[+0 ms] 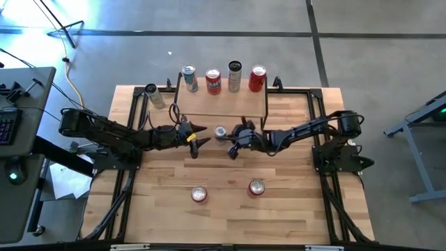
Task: Place canned beverage on shelf
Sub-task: Put the blue soda can on the shelf aligned with the other blue soda can
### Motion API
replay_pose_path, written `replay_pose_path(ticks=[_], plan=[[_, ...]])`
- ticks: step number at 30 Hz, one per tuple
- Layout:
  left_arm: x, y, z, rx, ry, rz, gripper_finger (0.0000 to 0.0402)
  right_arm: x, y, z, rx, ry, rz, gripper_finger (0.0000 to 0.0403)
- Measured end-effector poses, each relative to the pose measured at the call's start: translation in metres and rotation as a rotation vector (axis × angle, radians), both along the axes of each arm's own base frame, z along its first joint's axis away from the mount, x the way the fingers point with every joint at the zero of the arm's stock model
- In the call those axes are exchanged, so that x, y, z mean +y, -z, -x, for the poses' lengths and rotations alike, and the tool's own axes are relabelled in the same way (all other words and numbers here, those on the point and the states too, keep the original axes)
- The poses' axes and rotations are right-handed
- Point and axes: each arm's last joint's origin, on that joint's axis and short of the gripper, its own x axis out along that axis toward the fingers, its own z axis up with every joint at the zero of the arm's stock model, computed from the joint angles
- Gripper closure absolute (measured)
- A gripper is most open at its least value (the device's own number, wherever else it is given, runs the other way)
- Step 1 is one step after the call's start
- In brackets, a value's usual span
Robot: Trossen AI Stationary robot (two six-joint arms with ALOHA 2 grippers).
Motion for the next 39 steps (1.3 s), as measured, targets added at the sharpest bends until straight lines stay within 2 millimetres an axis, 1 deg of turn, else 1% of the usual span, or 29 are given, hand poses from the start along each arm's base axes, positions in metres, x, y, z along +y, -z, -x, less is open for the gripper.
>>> replay_pose_path(ticks=[3, 7, 10, 14, 17, 19, 23, 26, 28, 34, 36, 39], plan=[[0.0, 0.0, 0.0, 0.0, 0.0, 0.0, 0.0162, 0.006, -0.005, -0.004, -0.074, -0.039, -0.047, 0.0403], [0.0, 0.0, 0.0, -0.001, 0.0, 0.001, 0.0162, 0.014, -0.013, -0.009, -0.163, -0.102, -0.046, 0.0403], [0.0, 0.0, 0.0, 0.0, -0.001, 0.003, 0.0162, 0.015, -0.016, -0.004, -0.112, -0.114, -0.006, 0.0403], [0.0, 0.0, 0.0, -0.009, -0.008, 0.035, 0.0162, 0.011, -0.021, 0.007, -0.014, -0.009, 0.06, 0.0403], [0.0, 0.001, 0.0, -0.002, -0.011, 0.048, 0.0163, 0.009, -0.017, 0.012, 0.038, 0.053, 0.082, 0.0403], [0.0, 0.001, 0.0, -0.004, -0.011, 0.048, 0.0163, 0.006, -0.011, 0.009, 0.035, 0.073, 0.073, 0.0403], [0.0, 0.0, 0.0, -0.01, -0.011, 0.048, 0.0163, 0.002, 0.007, -0.002, 0.014, 0.035, 0.041, 0.0403], [0.0, 0.0, 0.0, -0.012, -0.011, 0.047, 0.0163, 0.002, 0.017, -0.009, -0.022, -0.002, 0.016, 0.0403], [0.0, 0.0, 0.0, -0.01, -0.011, 0.044, 0.0163, 0.004, 0.019, -0.011, -0.039, -0.027, -0.009, 0.0403], [0.0, 0.0, 0.0, 0.001, -0.003, 0.011, 0.0163, 0.021, 0.01, -0.018, -0.169, -0.133, -0.067, 0.0403], [0.0, 0.0, 0.0, 0.004, 0.001, 0.0, 0.0163, 0.024, 0.007, -0.017, -0.165, -0.159, -0.057, 0.0403], [-0.002, 0.0, 0.0, 0.006, 0.007, -0.001, 0.0163, 0.026, -0.002, -0.009, -0.1, -0.172, -0.021, 0.0403]])
